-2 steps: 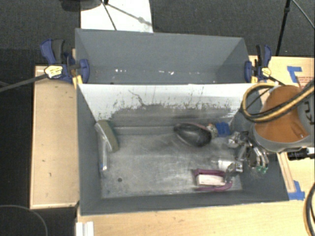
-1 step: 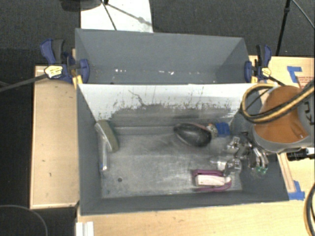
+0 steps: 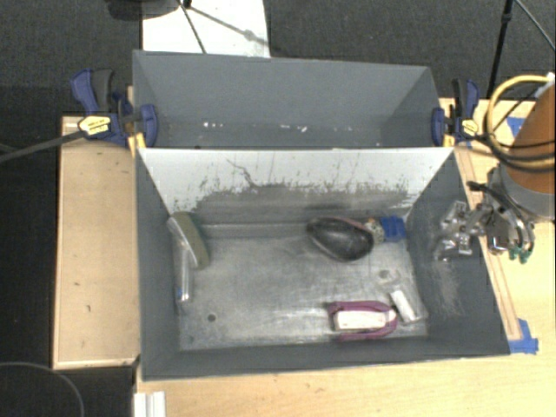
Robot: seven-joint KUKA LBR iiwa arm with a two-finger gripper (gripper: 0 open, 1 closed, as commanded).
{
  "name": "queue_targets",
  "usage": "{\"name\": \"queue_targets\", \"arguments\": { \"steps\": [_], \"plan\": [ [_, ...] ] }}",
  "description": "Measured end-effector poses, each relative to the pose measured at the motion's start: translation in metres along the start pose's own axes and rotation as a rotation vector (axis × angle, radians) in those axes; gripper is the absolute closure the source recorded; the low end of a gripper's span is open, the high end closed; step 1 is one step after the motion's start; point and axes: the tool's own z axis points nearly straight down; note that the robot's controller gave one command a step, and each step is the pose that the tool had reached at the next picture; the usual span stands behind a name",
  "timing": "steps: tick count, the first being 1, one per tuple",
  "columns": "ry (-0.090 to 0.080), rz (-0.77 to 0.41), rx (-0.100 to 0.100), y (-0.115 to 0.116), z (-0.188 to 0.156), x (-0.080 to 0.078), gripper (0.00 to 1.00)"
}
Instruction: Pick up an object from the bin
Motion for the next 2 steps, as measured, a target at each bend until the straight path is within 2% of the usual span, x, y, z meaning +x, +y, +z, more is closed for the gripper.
{"name": "queue_targets", "arguments": {
  "steps": [1, 2],
  "plan": [
    [0.007, -0.653, -0.004, 0.0119, 0.0468, -0.0390, 1.00],
    [0.006, -0.652, -0.004, 0.0118, 0.0461, -0.0391, 0.00]
  ]
}}
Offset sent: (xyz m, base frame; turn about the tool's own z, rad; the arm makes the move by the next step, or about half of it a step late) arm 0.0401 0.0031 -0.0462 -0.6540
